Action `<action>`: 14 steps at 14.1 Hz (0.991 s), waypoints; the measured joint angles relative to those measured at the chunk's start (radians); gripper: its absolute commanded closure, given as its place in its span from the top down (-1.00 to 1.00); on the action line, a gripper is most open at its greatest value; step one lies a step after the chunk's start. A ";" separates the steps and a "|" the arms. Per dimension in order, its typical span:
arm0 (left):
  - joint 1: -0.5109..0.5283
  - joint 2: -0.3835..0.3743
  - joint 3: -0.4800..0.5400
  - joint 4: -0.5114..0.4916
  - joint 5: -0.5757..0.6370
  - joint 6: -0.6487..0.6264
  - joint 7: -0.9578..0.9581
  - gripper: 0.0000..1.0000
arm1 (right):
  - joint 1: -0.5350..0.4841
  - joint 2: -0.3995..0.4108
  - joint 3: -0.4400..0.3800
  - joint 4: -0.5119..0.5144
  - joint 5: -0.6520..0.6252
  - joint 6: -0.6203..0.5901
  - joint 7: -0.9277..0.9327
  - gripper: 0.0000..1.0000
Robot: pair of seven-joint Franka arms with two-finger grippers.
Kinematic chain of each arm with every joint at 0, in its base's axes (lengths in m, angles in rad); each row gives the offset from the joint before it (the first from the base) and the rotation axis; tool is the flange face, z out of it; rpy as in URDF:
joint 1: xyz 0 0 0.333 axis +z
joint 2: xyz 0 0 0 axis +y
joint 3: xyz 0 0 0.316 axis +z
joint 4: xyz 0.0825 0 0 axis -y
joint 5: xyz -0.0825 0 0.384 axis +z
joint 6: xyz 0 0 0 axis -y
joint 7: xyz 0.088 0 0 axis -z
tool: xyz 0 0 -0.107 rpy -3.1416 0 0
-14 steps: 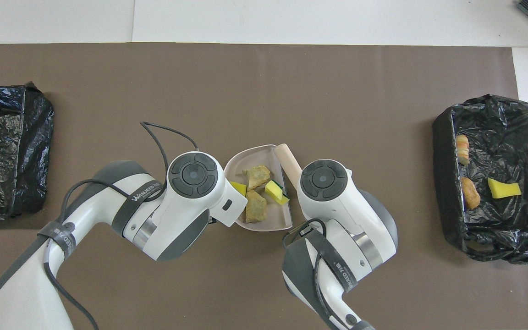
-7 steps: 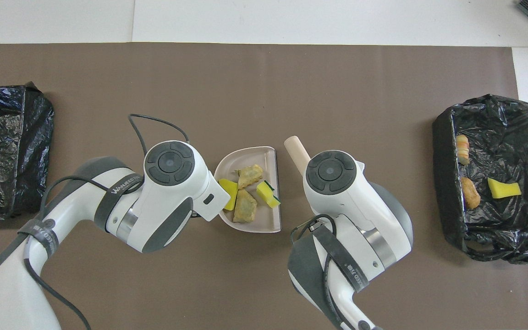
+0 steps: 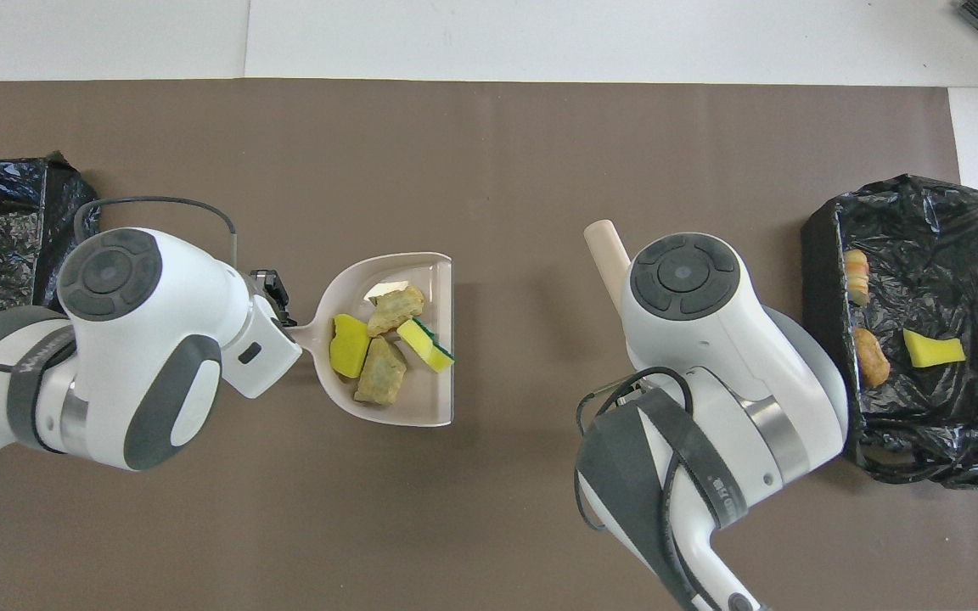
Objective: Sweep and dump trash in bin
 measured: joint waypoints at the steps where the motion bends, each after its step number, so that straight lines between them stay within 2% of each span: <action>1: 0.000 -0.017 0.050 -0.001 -0.011 -0.020 0.050 -1.00 | 0.002 0.000 0.003 0.000 0.069 -0.007 0.032 -1.00; 6: 0.004 -0.056 0.348 0.003 -0.042 -0.053 0.215 -1.00 | 0.053 -0.003 0.014 -0.003 0.312 -0.013 0.227 -1.00; 10: 0.010 -0.050 0.569 0.060 -0.109 -0.054 0.356 -1.00 | 0.212 -0.002 0.023 -0.058 0.353 0.084 0.451 -1.00; 12: 0.013 -0.007 0.671 0.139 -0.130 -0.091 0.413 -1.00 | 0.275 -0.002 0.025 -0.093 0.360 0.148 0.487 -1.00; 14: 0.017 0.083 0.753 0.254 -0.144 -0.133 0.471 -1.00 | 0.325 -0.002 0.025 -0.122 0.360 0.214 0.497 -1.00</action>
